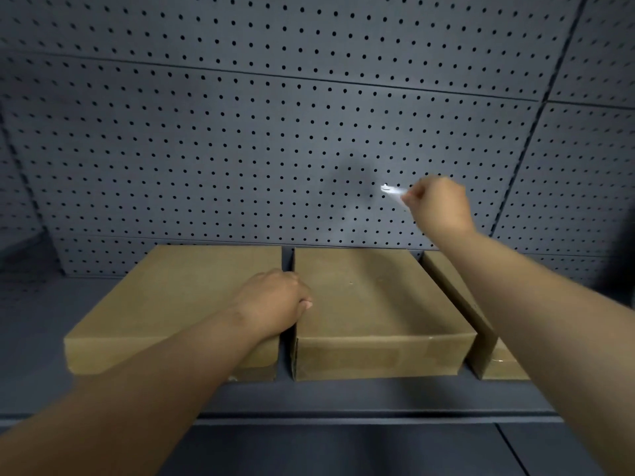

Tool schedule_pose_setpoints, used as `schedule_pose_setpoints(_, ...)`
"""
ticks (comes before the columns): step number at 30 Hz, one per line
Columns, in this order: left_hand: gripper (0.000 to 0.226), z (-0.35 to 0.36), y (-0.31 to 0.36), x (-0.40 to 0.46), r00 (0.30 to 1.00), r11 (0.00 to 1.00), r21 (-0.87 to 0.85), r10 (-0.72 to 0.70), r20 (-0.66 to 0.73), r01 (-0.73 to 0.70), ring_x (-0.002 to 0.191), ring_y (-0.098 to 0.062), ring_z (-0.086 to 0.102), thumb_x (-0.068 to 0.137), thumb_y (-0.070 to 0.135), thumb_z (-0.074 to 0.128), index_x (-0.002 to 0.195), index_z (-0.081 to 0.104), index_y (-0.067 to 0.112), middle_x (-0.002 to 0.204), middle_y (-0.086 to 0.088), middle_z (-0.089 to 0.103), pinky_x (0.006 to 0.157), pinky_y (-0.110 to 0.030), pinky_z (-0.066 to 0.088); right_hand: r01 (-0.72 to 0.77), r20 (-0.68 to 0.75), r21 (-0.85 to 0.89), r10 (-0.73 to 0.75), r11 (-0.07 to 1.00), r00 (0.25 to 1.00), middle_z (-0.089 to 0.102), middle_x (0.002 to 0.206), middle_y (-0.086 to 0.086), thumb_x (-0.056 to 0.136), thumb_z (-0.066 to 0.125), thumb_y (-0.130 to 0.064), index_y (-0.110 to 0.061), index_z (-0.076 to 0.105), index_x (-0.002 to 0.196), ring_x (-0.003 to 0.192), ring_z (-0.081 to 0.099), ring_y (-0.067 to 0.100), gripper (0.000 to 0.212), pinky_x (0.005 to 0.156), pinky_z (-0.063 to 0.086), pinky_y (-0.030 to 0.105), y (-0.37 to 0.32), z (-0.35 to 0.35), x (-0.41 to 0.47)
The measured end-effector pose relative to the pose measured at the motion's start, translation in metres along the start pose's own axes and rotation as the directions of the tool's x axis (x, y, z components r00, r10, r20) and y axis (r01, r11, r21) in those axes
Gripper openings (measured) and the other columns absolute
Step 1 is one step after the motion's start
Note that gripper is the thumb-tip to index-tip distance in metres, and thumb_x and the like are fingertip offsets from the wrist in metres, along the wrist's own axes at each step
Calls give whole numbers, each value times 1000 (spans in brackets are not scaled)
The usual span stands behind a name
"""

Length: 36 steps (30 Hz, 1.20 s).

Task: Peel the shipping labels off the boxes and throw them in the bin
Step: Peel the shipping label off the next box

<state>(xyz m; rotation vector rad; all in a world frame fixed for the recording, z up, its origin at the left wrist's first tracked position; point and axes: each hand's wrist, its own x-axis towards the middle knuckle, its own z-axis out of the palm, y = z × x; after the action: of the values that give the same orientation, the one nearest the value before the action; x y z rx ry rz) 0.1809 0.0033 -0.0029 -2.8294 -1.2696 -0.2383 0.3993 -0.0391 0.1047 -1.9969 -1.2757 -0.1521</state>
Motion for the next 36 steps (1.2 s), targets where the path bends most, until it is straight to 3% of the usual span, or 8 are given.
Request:
schedule_pose_setpoints(3,32,-7,7,-1,998,999,46,-17,56,15,110,-21,54,98,36,41,116,62,22,120,-2,59,89,-33,43,187,55,-7,-187,982,981,68,80,20,92,55,-17,5,65,89,70,60,32,25,67,52,34,-12,0,-6)
schedule_pose_setpoints(7,47,-16,16,-6,987,986,-107,-135,-91,125,107,-22,57,90,52,47,121,51,17,118,-3,62,84,-33,46,201,274,94,-219,975,937,58,58,0,89,60,-23,-19,55,71,58,53,16,19,53,39,21,-15,12,-25)
schedule_pose_setpoints(13,93,-23,31,-10,958,943,-328,-145,-247,58,129,-19,43,75,63,61,148,17,27,139,3,48,107,-36,36,205,421,170,-259,964,869,56,87,-4,77,74,-31,-13,61,99,85,53,14,32,82,45,28,-9,26,-44)
schedule_pose_setpoints(17,77,-24,37,-6,944,946,-325,-120,-308,14,126,-18,45,80,57,60,145,30,28,136,4,50,105,-34,36,157,450,265,-266,952,853,51,80,-12,76,75,-33,-20,54,94,79,52,9,30,68,42,19,-10,25,-53)
schedule_pose_setpoints(21,41,-25,36,-4,926,955,-293,-75,-371,-40,107,-21,53,85,49,59,114,60,20,114,2,59,95,-34,43,64,464,385,-253,921,849,49,78,-9,77,75,-29,-18,55,95,68,47,5,29,51,35,9,-10,24,-56)
schedule_pose_setpoints(26,25,-30,42,-6,912,962,-272,-96,-400,-18,87,-26,54,91,35,54,79,49,14,84,-2,54,74,-36,42,21,444,425,-229,905,866,49,82,-8,74,78,-29,-14,59,105,71,48,5,40,56,36,13,-3,26,-58)
schedule_pose_setpoints(30,8,-33,43,-9,915,941,-337,-143,-377,8,89,-27,55,90,21,50,97,48,18,88,-2,58,67,-35,39,-62,520,444,-200,894,831,52,92,-5,74,77,-31,-17,57,108,78,51,6,42,64,39,16,4,28,-57)
schedule_pose_setpoints(36,36,-36,33,-8,930,956,-292,-142,-339,39,114,-26,50,90,5,44,123,52,16,124,-3,61,92,-36,43,-109,560,461,-194,880,805,57,93,3,78,74,-24,-12,62,103,88,53,13,30,82,43,14,13,42,-58)
